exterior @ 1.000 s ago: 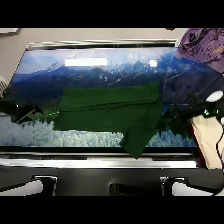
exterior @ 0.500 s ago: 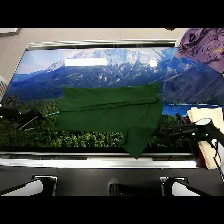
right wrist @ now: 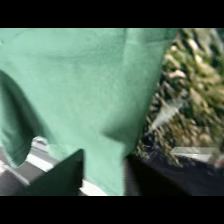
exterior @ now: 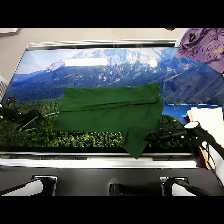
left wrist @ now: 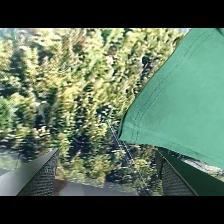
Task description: Fold the clothes and pants, and hang the long-sleeved shirts on hangers.
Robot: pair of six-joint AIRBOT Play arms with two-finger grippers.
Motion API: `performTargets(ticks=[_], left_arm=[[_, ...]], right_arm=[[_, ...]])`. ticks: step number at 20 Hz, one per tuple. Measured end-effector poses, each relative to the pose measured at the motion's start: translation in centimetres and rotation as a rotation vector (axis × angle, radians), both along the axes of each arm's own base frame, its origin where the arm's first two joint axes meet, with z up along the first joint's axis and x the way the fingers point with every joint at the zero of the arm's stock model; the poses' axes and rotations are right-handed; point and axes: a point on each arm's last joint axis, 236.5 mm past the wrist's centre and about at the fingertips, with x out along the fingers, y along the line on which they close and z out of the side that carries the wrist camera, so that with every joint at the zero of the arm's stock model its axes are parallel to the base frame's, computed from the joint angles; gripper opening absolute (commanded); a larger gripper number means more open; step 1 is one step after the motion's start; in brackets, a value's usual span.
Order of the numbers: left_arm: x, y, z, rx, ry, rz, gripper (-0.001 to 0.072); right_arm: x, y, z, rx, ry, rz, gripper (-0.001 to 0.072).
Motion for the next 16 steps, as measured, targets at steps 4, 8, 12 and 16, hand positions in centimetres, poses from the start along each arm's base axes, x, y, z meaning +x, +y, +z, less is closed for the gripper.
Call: performTargets(ticks=[4,8,12,16], left_arm=[[-0.4,-0.1,-0.1,-0.009,0.02,0.026,0.0716],[-0.7,-0.6,-1.1,-0.075,-0.003,0.027,0.0716],[-0.3,-2.6,-2.0,-0.201,-0.068,0.031,0.0716],[0.0,-4.5,-3.2,-0.287,-0.082,0.03,0.0716]], right_arm=[[0.0,0.6,-0.4,-0.021,-0.003,0.01,0.0024],[0.1,0.7,-0.3,-0.024,-0.005,0.009,0.0024],[0.4,0.6,0.0,-0.034,-0.027,0.007,0.0024],[0.4,0.7,0.4,-0.031,-0.033,0.01,0.0024]])
